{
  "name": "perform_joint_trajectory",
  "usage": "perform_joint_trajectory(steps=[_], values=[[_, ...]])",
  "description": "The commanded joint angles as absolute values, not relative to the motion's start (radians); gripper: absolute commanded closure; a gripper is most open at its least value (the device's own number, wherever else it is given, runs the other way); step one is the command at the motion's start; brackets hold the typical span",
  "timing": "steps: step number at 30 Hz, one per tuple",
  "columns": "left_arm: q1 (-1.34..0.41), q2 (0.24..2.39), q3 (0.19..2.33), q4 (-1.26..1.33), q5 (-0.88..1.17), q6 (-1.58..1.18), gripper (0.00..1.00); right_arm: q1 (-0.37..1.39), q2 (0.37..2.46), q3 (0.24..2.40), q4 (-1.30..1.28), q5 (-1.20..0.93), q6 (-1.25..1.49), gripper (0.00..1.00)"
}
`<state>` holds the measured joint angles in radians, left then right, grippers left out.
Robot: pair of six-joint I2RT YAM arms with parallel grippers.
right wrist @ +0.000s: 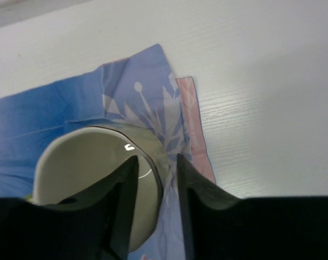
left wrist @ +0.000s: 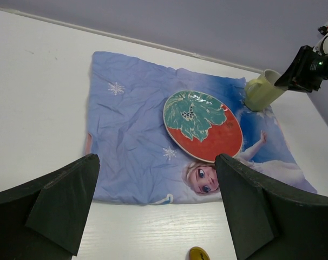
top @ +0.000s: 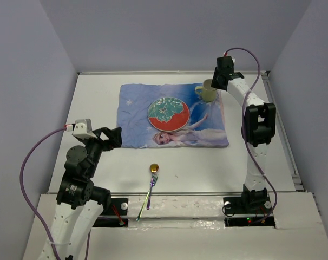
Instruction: Set the dinner table for one person
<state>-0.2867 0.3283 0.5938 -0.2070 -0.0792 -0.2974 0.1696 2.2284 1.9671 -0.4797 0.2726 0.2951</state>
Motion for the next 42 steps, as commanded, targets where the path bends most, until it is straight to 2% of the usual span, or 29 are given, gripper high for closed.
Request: perform_joint_trajectory(steps=[1, 3, 4, 8, 10, 13, 14, 16, 18, 21, 26, 28, 29, 32, 36, 42], values=[[-0.291, 0.339, 0.615, -0.164, -0.069, -0.295, 0.01, 0.167, 2.139, 2.029, -0.426, 0.285, 0.287, 0.51], [-0.29, 0.337, 0.615, -0.164, -0.067, -0.295, 0.01, 0.167, 2.099, 2.013, -0.426, 0.258, 0.285, 0.42], [-0.29, 0.337, 0.615, -0.164, -0.066, -0.295, 0.01, 0.167, 2.076, 2.0, -0.426, 0.241, 0.287, 0.4], [-0.291, 0.334, 0.615, -0.163, -0.06, -0.295, 0.01, 0.211, 1.922, 1.844, -0.393, 0.149, 0.311, 0.39], [-0.29, 0.333, 0.614, -0.161, -0.058, -0.296, 0.01, 0.315, 1.807, 1.729, -0.355, 0.141, 0.31, 0.4], [-0.291, 0.331, 0.614, -0.161, -0.058, -0.298, 0.01, 0.461, 1.653, 1.469, -0.269, 0.133, 0.334, 0.48], [-0.291, 0.333, 0.614, -0.16, -0.058, -0.296, 0.01, 0.568, 1.616, 1.339, -0.223, 0.135, 0.35, 0.52], [-0.29, 0.336, 0.614, -0.158, -0.054, -0.298, 0.01, 0.677, 1.528, 1.234, -0.192, 0.147, 0.408, 0.62], [-0.29, 0.337, 0.614, -0.155, -0.045, -0.299, 0.01, 0.827, 1.481, 1.108, -0.17, 0.164, 0.481, 0.77], [-0.29, 0.341, 0.612, -0.153, -0.038, -0.301, 0.01, 1.021, 1.442, 1.022, -0.176, 0.25, 0.579, 0.84], [-0.29, 0.33, 0.612, -0.155, -0.046, -0.302, 0.01, 1.232, 1.5, 1.019, -0.252, 0.371, 0.713, 0.84], [-0.29, 0.322, 0.614, -0.16, -0.054, -0.302, 0.01, 1.291, 1.531, 1.014, -0.255, 0.397, 0.784, 0.79], [-0.29, 0.319, 0.612, -0.16, -0.057, -0.302, 0.01, 1.31, 1.543, 1.015, -0.253, 0.405, 0.805, 0.72], [-0.29, 0.316, 0.612, -0.16, -0.057, -0.302, 0.01, 1.368, 1.606, 1.044, -0.27, 0.443, 0.868, 0.61], [-0.29, 0.314, 0.614, -0.16, -0.052, -0.302, 0.01, 1.404, 1.678, 1.078, -0.272, 0.434, 0.939, 0.59], [-0.29, 0.307, 0.611, -0.158, -0.051, -0.301, 0.01, 1.446, 1.749, 1.111, -0.273, 0.429, 0.989, 0.62]])
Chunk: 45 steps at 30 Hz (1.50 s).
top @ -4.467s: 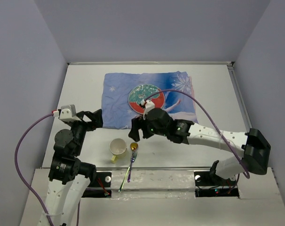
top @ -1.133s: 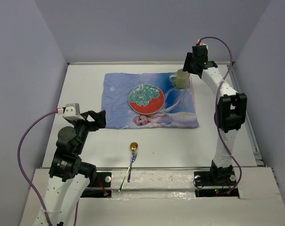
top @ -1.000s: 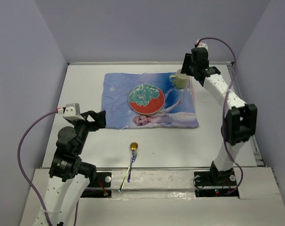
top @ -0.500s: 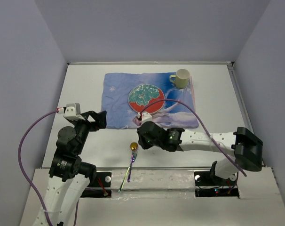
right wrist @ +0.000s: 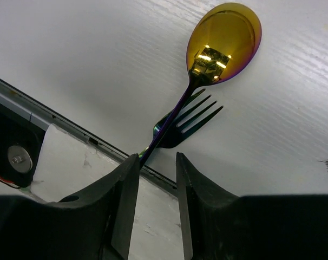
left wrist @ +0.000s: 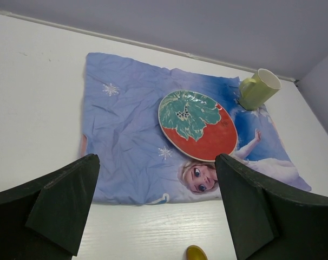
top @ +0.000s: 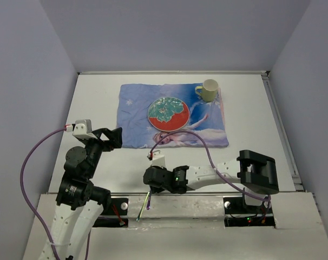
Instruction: Set the dinner table for one person
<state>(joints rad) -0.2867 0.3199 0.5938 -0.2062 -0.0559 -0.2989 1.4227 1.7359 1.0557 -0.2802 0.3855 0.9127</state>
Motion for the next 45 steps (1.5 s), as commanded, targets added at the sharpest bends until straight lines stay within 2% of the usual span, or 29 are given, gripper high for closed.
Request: perform_joint_trajectory(steps=[1, 20, 32, 41, 45], values=[[-0.29, 0.305, 0.611, -0.158, -0.049, -0.301, 0.01, 1.447, 1.753, 1.112, -0.275, 0.428, 0.989, 0.63], [-0.29, 0.301, 0.611, -0.155, -0.04, -0.301, 0.01, 1.447, 1.87, 1.175, -0.311, 0.491, 1.02, 0.78], [-0.29, 0.305, 0.609, -0.155, -0.041, -0.302, 0.01, 1.329, 1.853, 1.195, -0.324, 0.548, 0.928, 1.0], [-0.29, 0.348, 0.611, -0.138, 0.001, -0.321, 0.01, 1.299, 1.671, 1.155, -0.163, 0.471, 0.776, 1.0], [-0.291, 0.385, 0.588, -0.112, 0.179, -0.403, 0.01, 1.299, 1.603, 1.134, -0.143, 0.469, 0.753, 1.0]])
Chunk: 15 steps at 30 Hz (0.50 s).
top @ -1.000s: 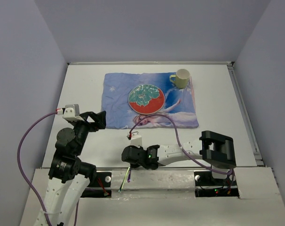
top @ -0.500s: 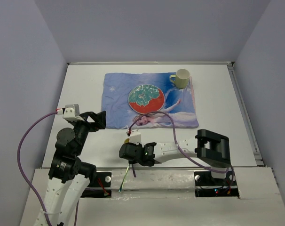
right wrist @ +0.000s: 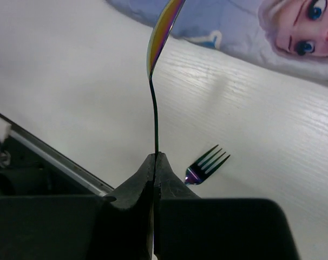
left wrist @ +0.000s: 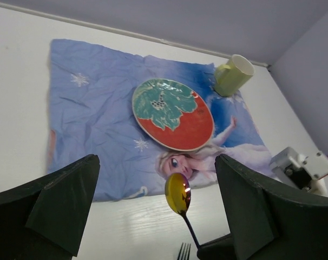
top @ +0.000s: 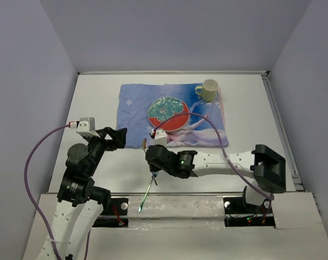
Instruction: Set the dinner table for one person
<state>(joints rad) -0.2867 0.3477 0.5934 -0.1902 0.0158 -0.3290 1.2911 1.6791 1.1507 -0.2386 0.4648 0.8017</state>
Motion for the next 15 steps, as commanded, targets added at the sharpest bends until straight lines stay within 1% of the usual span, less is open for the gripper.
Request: perform_joint_trajectory(steps=[1, 4, 7, 10, 13, 14, 15], values=[[-0.29, 0.406, 0.572, -0.103, 0.254, -0.422, 0.01, 1.299, 1.585, 1.128, -0.141, 0.472, 0.747, 1.0], [-0.291, 0.454, 0.535, -0.063, 0.383, -0.482, 0.01, 1.299, 1.553, 1.101, -0.133, 0.495, 0.721, 1.0], [-0.298, 0.485, 0.508, -0.041, 0.428, -0.512, 0.01, 1.299, 1.531, 1.083, -0.132, 0.508, 0.684, 1.0], [-0.331, 0.5, 0.474, -0.008, 0.428, -0.552, 0.02, 1.289, 1.497, 1.059, -0.15, 0.52, 0.657, 1.0], [-0.397, 0.514, 0.428, 0.058, 0.399, -0.604, 0.08, 1.279, 1.456, 1.029, -0.15, 0.512, 0.64, 1.0], [-0.419, 0.521, 0.419, 0.09, 0.39, -0.617, 0.14, 1.279, 1.45, 1.028, -0.152, 0.514, 0.628, 1.0], [-0.464, 0.544, 0.411, 0.103, 0.377, -0.626, 0.15, 1.27, 1.445, 1.026, -0.158, 0.509, 0.623, 1.0]])
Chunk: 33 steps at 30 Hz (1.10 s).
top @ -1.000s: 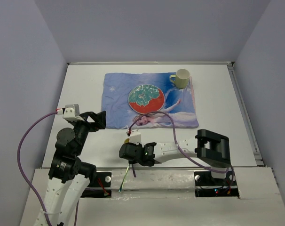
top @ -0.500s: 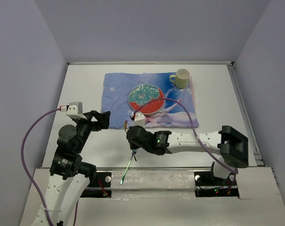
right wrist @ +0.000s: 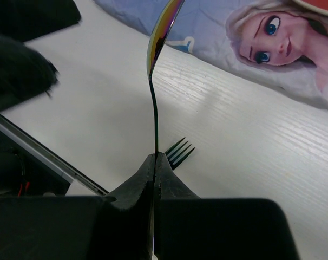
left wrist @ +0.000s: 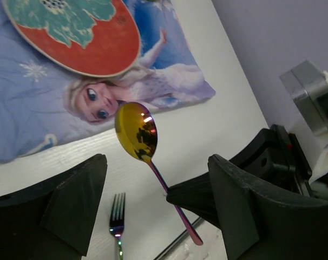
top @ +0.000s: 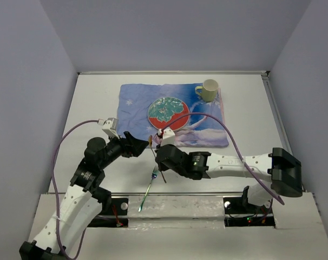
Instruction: Set the dinner table for one person
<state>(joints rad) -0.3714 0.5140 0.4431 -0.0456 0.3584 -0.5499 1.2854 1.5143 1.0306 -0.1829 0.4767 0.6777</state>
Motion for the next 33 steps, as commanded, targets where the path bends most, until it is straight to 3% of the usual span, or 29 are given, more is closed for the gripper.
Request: perform_joint_trajectory(steps=[1, 9, 20, 24, 33], values=[[-0.488, 0.56, 0.405, 0.113, 0.347, -0.632, 0.16, 1.27, 1.447, 1.026, -0.16, 0.505, 0.618, 1.0], [-0.656, 0.709, 0.419, 0.221, 0.177, -0.64, 0.15, 1.27, 1.468, 1.029, -0.17, 0.463, 0.614, 1.0], [-0.678, 0.775, 0.414, 0.233, 0.011, -0.615, 0.49, 1.27, 1.451, 1.014, -0.176, 0.472, 0.612, 1.0], [-0.681, 0.807, 0.423, 0.244, -0.026, -0.6, 0.54, 1.27, 1.45, 1.019, -0.179, 0.474, 0.603, 1.0], [-0.696, 0.859, 0.439, 0.271, -0.086, -0.575, 0.85, 1.27, 1.453, 1.032, -0.215, 0.489, 0.581, 1.0]])
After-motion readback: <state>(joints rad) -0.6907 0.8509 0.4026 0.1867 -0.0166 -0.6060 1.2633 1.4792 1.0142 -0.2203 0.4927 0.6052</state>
